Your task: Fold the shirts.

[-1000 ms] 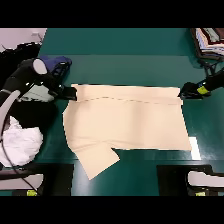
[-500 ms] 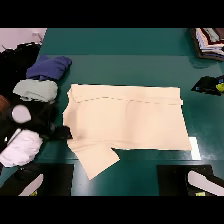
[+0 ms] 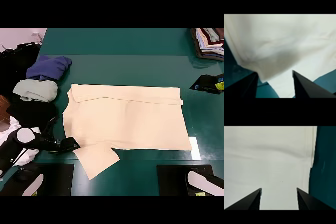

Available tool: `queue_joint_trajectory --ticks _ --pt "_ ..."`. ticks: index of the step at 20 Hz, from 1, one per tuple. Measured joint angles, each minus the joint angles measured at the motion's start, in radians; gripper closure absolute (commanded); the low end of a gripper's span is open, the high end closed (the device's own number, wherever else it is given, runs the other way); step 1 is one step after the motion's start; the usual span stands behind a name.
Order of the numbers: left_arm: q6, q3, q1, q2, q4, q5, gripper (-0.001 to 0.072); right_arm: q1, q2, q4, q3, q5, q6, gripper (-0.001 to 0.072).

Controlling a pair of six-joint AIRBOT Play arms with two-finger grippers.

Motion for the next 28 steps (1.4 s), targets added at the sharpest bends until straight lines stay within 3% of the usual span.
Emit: queue_joint_trajectory --ticks 2,3,4,5,10,18,19,23,24,28 --pt "0.019 -0.032 0.000 0.002 -0.046 0.026 0.0212 0.001 0.000 0.002 0.000 0.000 0.000 0.0207" --pt "0.027 -0.043 0.000 0.003 -0.064 0.034 0.0329 0.001 0.000 0.002 0.000 0.000 0.000 0.0207" --pt "0.034 -0.051 0.000 0.003 -0.076 0.041 0.0608 0.001 0.000 0.002 0.000 0.000 0.000 0.0208" --pt "0.040 -0.056 0.000 0.003 -0.082 0.046 0.0687 0.001 0.000 0.000 0.000 0.006 0.000 0.0208" --pt "0.090 0.008 0.000 0.004 -0.130 0.037 0.0685 -0.056 0.021 -0.032 -0.054 0.078 0.000 0.0207" --pt "0.130 0.156 0.000 0.003 -0.131 0.024 0.0685 -0.355 0.103 -0.129 -0.523 0.130 0.011 0.0213" --pt "0.134 0.161 0.000 0.003 -0.131 0.027 0.0685 -0.383 0.100 -0.133 -0.575 0.126 0.013 0.0265" --pt "0.138 0.170 0.000 0.003 -0.132 0.039 0.0685 -0.420 0.076 -0.111 -0.700 0.064 0.014 0.0267" --pt "0.138 0.171 0.000 0.003 -0.132 0.040 0.0686 -0.413 0.068 -0.105 -0.715 0.049 0.014 0.0305" --pt "0.140 0.173 0.000 0.004 -0.132 0.042 0.0686 -0.346 0.051 -0.091 -0.720 0.010 0.016 0.0677"
